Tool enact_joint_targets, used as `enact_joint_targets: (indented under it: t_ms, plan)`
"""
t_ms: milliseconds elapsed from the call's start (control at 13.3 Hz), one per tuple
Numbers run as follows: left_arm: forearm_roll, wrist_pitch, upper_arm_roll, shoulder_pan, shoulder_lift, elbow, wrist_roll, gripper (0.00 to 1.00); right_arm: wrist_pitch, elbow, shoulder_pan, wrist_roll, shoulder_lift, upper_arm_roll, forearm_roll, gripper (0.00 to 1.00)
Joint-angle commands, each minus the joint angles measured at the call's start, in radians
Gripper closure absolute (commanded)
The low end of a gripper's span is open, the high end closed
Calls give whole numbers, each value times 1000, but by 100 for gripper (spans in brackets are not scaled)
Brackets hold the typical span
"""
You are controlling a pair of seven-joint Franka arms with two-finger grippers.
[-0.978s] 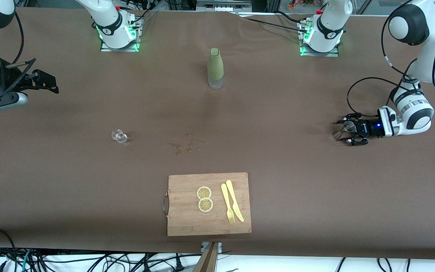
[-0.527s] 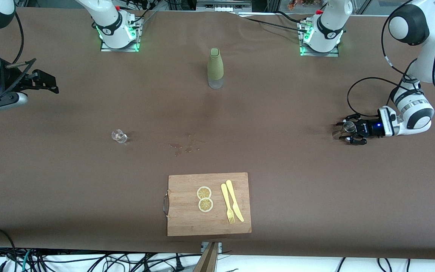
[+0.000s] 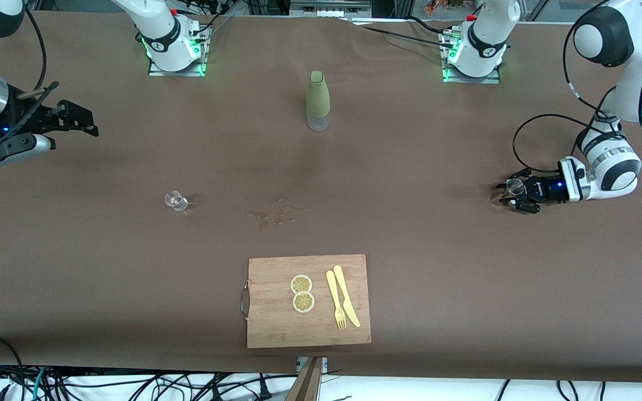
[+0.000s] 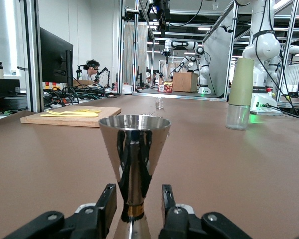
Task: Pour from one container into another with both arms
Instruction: 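Lift the jigger with the left gripper while the right gripper reaches the glass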
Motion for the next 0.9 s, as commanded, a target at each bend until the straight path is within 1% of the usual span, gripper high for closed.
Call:
enact_joint_targets:
  t_ms: [0,75,151,226,301,376,452,527,602,753,828]
  plan:
    - [-11,-2,9,-2,15,5,137,55,-1,13,-7,-106,18,-3,49,1]
    - [-11,-2,9,-2,16,5,137,56,-1,13,-11,-146,30,-6,87,1]
    - [-11,-2,10,-2,16,5,137,61,-4,12,-15,-202,39,-7,104,1]
    - [-10,-2,10,-2,16,5,139,73,2,10,-16,-277,53,-9,106,1]
    - [-10,-2,10,-4,18,5,139,76,0,9,-16,-374,67,-9,107,1]
    - [-10,-2,10,-2,18,3,139,90,13,1,-16,-446,73,-9,107,1]
    - [-10,1,10,-2,18,5,139,97,43,-23,-19,-501,80,-9,109,1]
    - [-10,1,12,-2,19,5,140,100,68,-40,-21,-590,91,-9,109,1]
    - [-2,4,10,-8,27,5,140,100,103,-52,-25,-685,110,-9,127,1]
    - [7,4,10,-13,51,28,137,100,155,-72,-60,-924,169,-9,214,1]
    - [7,4,7,-15,56,37,137,100,177,-79,-79,-1012,203,-9,257,1]
